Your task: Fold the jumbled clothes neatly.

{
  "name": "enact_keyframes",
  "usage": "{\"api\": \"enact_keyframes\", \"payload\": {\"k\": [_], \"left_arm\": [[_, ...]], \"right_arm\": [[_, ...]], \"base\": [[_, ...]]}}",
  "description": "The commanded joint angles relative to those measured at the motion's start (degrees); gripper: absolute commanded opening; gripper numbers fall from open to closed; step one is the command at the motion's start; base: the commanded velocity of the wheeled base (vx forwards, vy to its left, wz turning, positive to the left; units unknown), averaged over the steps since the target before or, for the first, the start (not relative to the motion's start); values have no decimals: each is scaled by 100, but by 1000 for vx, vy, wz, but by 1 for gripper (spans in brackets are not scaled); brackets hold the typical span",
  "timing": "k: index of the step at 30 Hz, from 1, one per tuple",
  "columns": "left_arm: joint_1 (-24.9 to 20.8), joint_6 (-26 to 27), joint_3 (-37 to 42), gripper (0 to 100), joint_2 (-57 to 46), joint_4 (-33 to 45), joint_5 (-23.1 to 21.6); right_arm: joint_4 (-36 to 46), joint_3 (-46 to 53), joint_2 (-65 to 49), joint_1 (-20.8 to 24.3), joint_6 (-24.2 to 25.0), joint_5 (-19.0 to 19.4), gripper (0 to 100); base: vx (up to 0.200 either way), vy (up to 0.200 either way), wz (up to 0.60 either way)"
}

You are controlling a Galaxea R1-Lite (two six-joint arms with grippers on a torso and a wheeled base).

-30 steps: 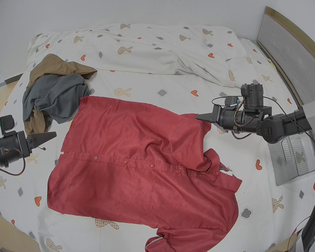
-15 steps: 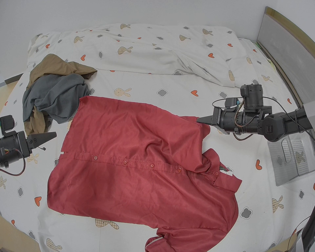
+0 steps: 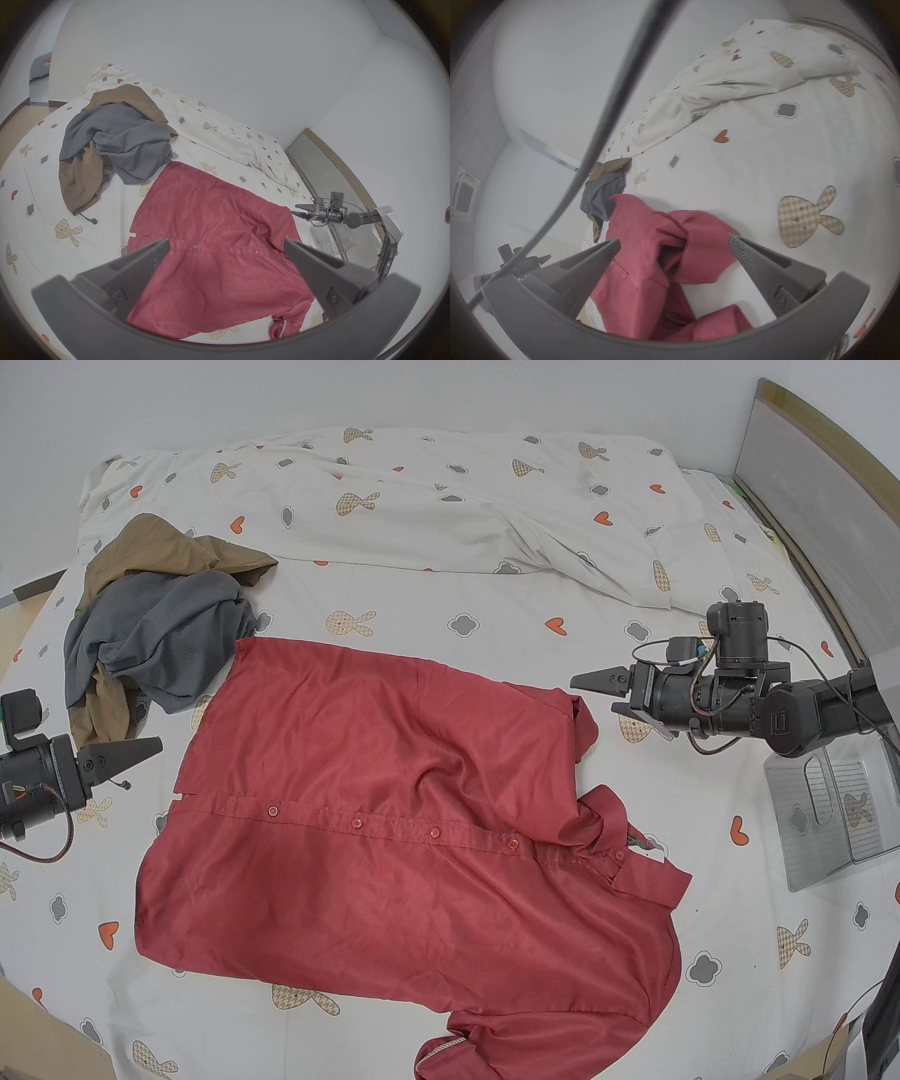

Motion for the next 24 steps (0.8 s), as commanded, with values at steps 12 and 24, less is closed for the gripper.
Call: {"api": "enact_keyframes", "payload": {"k": [12,24], "left_arm": [[6,-4,0,100,22,-1,-1],[6,-4,0,100,22,-1,-1]], "right_arm": [[-10,-13,541,-226,28,-10,100],[-10,-347,734,-15,37,-19,100]], "base": [[0,0,0],[0,0,0]]}}
